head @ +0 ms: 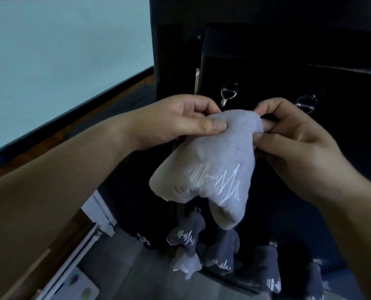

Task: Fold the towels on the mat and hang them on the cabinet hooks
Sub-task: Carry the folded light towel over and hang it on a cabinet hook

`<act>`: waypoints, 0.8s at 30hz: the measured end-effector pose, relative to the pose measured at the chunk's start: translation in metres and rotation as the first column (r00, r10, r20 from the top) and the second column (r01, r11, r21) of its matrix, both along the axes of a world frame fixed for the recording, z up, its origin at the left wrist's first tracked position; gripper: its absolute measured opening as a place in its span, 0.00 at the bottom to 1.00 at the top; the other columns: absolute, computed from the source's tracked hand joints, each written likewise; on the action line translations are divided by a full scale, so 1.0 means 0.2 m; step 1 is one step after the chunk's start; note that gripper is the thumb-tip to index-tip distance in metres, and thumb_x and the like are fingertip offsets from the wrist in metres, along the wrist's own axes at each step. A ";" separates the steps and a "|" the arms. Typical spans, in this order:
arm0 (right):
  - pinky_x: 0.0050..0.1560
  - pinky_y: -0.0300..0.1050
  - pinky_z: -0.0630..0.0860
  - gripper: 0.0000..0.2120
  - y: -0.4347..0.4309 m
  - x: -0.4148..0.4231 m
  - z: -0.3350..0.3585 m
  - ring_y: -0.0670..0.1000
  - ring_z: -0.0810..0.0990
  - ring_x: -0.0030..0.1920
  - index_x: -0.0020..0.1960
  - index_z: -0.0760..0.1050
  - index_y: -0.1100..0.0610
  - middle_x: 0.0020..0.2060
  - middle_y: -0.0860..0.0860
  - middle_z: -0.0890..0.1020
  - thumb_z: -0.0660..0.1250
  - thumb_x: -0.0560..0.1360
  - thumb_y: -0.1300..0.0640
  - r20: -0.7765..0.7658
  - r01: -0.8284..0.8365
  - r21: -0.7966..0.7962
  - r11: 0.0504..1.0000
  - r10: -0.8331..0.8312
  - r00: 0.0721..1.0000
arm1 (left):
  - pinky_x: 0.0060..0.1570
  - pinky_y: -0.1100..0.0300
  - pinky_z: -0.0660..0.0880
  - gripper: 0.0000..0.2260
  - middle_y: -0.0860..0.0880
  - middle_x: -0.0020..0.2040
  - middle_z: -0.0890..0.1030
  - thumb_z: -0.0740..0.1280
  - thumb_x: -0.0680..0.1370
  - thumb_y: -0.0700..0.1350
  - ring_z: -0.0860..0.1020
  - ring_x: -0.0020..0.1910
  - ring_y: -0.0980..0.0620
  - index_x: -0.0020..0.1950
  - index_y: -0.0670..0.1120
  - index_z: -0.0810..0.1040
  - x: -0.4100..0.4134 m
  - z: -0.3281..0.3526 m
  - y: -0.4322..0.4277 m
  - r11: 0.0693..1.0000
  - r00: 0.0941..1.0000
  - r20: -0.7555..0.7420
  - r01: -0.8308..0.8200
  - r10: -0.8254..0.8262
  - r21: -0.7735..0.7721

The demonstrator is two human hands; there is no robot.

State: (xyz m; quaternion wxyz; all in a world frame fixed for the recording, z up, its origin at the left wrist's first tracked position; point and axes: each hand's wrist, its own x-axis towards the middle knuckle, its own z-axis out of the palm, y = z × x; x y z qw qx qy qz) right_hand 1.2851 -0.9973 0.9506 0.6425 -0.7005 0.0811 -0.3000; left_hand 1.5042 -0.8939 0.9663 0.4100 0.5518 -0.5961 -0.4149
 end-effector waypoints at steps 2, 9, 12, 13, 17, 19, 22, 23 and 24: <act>0.44 0.51 0.74 0.11 0.01 0.04 0.02 0.55 0.79 0.41 0.55 0.72 0.58 0.39 0.55 0.82 0.65 0.73 0.66 0.001 0.036 -0.008 0.999 -0.036 0.999 | 0.39 0.65 0.75 0.07 0.49 0.41 0.82 0.68 0.77 0.47 0.80 0.39 0.56 0.51 0.44 0.77 0.04 0.00 -0.02 1.000 0.998 -0.057 0.018 -0.020 -0.024; 0.44 0.48 0.78 0.08 0.00 0.15 0.07 0.54 0.80 0.40 0.51 0.72 0.56 0.37 0.52 0.83 0.67 0.76 0.66 0.049 0.217 -0.118 0.969 -0.213 0.976 | 0.40 0.62 0.77 0.08 0.51 0.40 0.81 0.72 0.75 0.46 0.79 0.39 0.55 0.48 0.45 0.75 0.13 0.04 -0.11 0.989 0.986 -0.160 -0.075 0.053 -0.131; 0.50 0.51 0.81 0.07 -0.03 0.17 0.06 0.54 0.84 0.44 0.48 0.80 0.54 0.41 0.53 0.85 0.71 0.76 0.65 0.042 0.404 -0.198 0.893 -0.404 0.914 | 0.40 0.60 0.76 0.08 0.50 0.39 0.79 0.73 0.75 0.45 0.78 0.39 0.54 0.46 0.46 0.74 0.14 0.03 -0.16 0.972 0.939 -0.314 -0.189 0.138 -0.137; 0.52 0.52 0.82 0.07 -0.04 0.18 0.05 0.53 0.85 0.47 0.49 0.82 0.53 0.43 0.52 0.86 0.72 0.76 0.64 0.042 0.477 -0.233 0.847 -0.482 0.875 | 0.39 0.61 0.75 0.08 0.50 0.38 0.78 0.73 0.76 0.44 0.77 0.37 0.55 0.44 0.47 0.74 0.13 0.02 -0.18 0.962 0.914 -0.366 -0.239 0.177 -0.130; 0.53 0.39 0.80 0.08 -0.02 0.19 -0.01 0.43 0.85 0.50 0.53 0.85 0.54 0.48 0.46 0.86 0.71 0.77 0.63 0.028 0.617 -0.424 0.663 -0.671 0.741 | 0.35 0.59 0.75 0.11 0.45 0.38 0.75 0.75 0.75 0.45 0.75 0.35 0.53 0.41 0.48 0.73 0.08 -0.10 -0.23 0.903 0.835 -0.410 -0.426 0.368 -0.058; 0.55 0.34 0.78 0.11 0.01 0.20 -0.06 0.41 0.83 0.53 0.54 0.84 0.53 0.51 0.45 0.84 0.68 0.78 0.65 0.041 0.613 -0.516 0.598 -0.698 0.715 | 0.36 0.58 0.76 0.11 0.45 0.39 0.76 0.77 0.73 0.47 0.77 0.35 0.53 0.40 0.48 0.75 0.05 -0.16 -0.24 0.866 0.809 -0.374 -0.499 0.454 -0.025; 0.56 0.30 0.74 0.11 0.01 0.21 -0.16 0.41 0.78 0.56 0.59 0.83 0.55 0.56 0.47 0.80 0.66 0.80 0.64 0.059 0.577 -0.647 0.498 -0.722 0.690 | 0.37 0.59 0.77 0.11 0.47 0.38 0.79 0.77 0.74 0.49 0.79 0.35 0.53 0.43 0.46 0.77 0.01 -0.24 -0.23 0.829 0.747 -0.413 -0.558 0.520 0.035; 0.56 0.30 0.73 0.12 0.01 0.21 -0.18 0.42 0.77 0.57 0.61 0.82 0.57 0.58 0.48 0.78 0.66 0.80 0.63 0.060 0.562 -0.675 0.478 -0.724 0.687 | 0.37 0.60 0.78 0.11 0.47 0.38 0.79 0.76 0.75 0.48 0.79 0.35 0.53 0.44 0.45 0.78 0.00 -0.25 -0.23 0.825 0.728 -0.441 -0.563 0.524 0.050; 0.57 0.29 0.73 0.12 0.02 0.21 -0.20 0.42 0.76 0.57 0.63 0.81 0.58 0.59 0.49 0.77 0.65 0.81 0.62 0.053 0.546 -0.691 0.473 -0.721 0.691 | 0.38 0.61 0.78 0.11 0.46 0.38 0.79 0.76 0.75 0.48 0.79 0.36 0.53 0.45 0.43 0.78 -0.02 -0.26 -0.22 0.819 0.717 -0.454 -0.571 0.530 0.054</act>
